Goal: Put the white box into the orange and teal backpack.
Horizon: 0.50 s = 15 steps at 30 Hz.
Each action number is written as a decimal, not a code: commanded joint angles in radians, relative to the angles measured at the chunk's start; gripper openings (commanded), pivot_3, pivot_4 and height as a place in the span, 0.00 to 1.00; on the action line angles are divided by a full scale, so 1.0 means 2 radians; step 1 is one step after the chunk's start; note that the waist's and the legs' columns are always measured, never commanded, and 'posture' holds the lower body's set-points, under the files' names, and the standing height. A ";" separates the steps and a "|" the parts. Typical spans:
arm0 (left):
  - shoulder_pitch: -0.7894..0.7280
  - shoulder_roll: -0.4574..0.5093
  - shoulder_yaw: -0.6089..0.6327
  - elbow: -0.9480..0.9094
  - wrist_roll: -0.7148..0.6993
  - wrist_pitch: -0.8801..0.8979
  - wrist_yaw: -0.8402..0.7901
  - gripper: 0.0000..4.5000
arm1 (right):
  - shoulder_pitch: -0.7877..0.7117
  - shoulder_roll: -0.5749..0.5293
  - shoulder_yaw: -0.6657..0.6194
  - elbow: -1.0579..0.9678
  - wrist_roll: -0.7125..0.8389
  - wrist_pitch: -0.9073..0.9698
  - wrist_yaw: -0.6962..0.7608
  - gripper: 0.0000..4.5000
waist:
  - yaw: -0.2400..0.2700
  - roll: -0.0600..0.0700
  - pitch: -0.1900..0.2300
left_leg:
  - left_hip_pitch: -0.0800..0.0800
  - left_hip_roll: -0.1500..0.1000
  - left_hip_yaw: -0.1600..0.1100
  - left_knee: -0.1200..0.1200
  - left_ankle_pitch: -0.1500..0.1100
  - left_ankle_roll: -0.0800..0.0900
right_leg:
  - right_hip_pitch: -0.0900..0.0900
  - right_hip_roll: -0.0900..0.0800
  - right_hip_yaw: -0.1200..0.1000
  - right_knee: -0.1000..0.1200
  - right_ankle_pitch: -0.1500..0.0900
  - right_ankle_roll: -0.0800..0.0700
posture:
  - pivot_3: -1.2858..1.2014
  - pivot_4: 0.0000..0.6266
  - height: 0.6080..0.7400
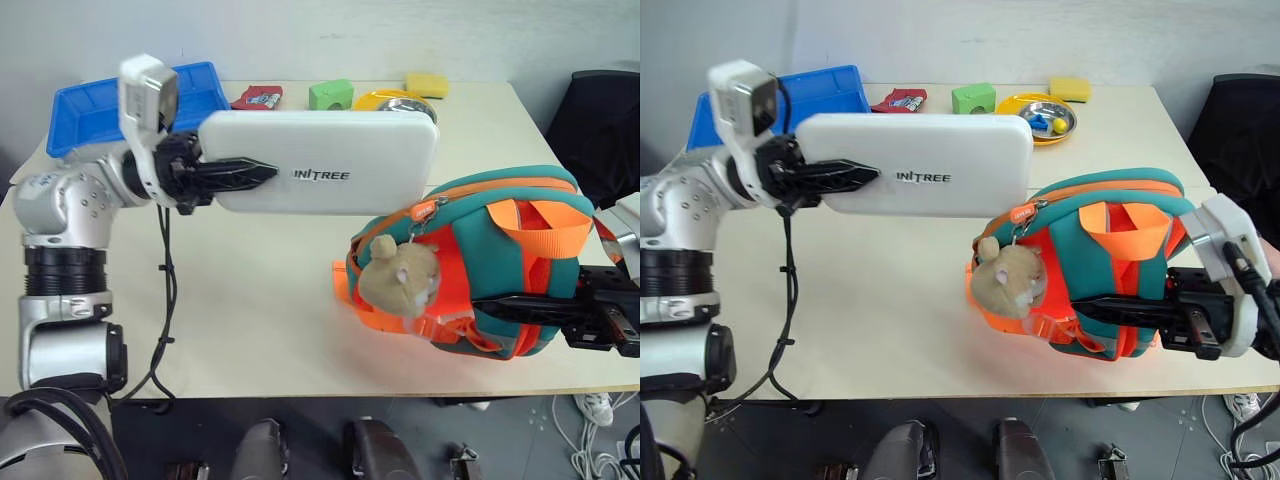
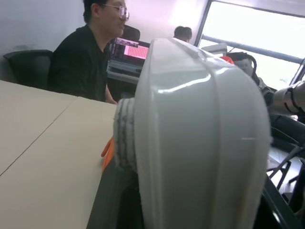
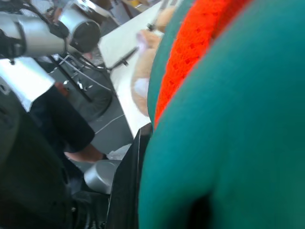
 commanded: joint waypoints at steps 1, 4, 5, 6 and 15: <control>-0.016 0.006 0.013 0.000 -0.011 -0.004 -0.017 0.27 | 0.003 0.006 -0.007 -0.012 -0.008 -0.020 -0.001 0.01 | 0.000 0.000 0.000 | 0.000 0.000 0.000 0.000 0.000 0.000 | 0.000 0.000 0.000 0.000 0.000 0.000 | 0.52 0.24 1.00; -0.012 0.011 0.014 -0.008 -0.009 -0.008 -0.025 0.27 | 0.011 0.013 -0.001 -0.019 -0.014 -0.027 -0.006 0.01 | 0.001 0.000 0.000 | 0.000 0.000 0.000 0.001 0.000 0.000 | 0.000 0.000 0.000 0.001 0.000 0.000 | 0.52 0.24 1.00; -0.010 0.014 0.015 -0.012 -0.009 -0.008 -0.028 0.27 | 0.013 0.014 -0.001 -0.021 -0.015 -0.029 -0.007 0.01 | 0.001 0.000 0.000 | 0.000 0.000 0.000 0.001 0.000 0.000 | 0.000 0.000 0.000 0.001 0.000 0.000 | 0.52 0.24 1.00; -0.009 0.017 0.015 -0.014 -0.007 -0.010 -0.028 0.27 | 0.015 0.014 -0.001 -0.021 -0.014 -0.030 -0.008 0.01 | 0.001 0.000 0.000 | 0.000 0.000 0.000 0.001 0.000 0.000 | 0.000 0.000 0.000 0.001 0.000 0.000 | 0.52 0.24 1.00; 0.038 0.004 -0.019 -0.032 0.049 -0.080 -0.009 0.27 | 0.016 0.000 -0.017 -0.017 0.003 -0.023 -0.002 0.01 | 0.001 0.000 0.000 | 0.000 0.000 0.000 0.001 0.000 0.000 | 0.000 0.000 0.000 0.001 0.000 0.000 | 0.52 0.24 1.00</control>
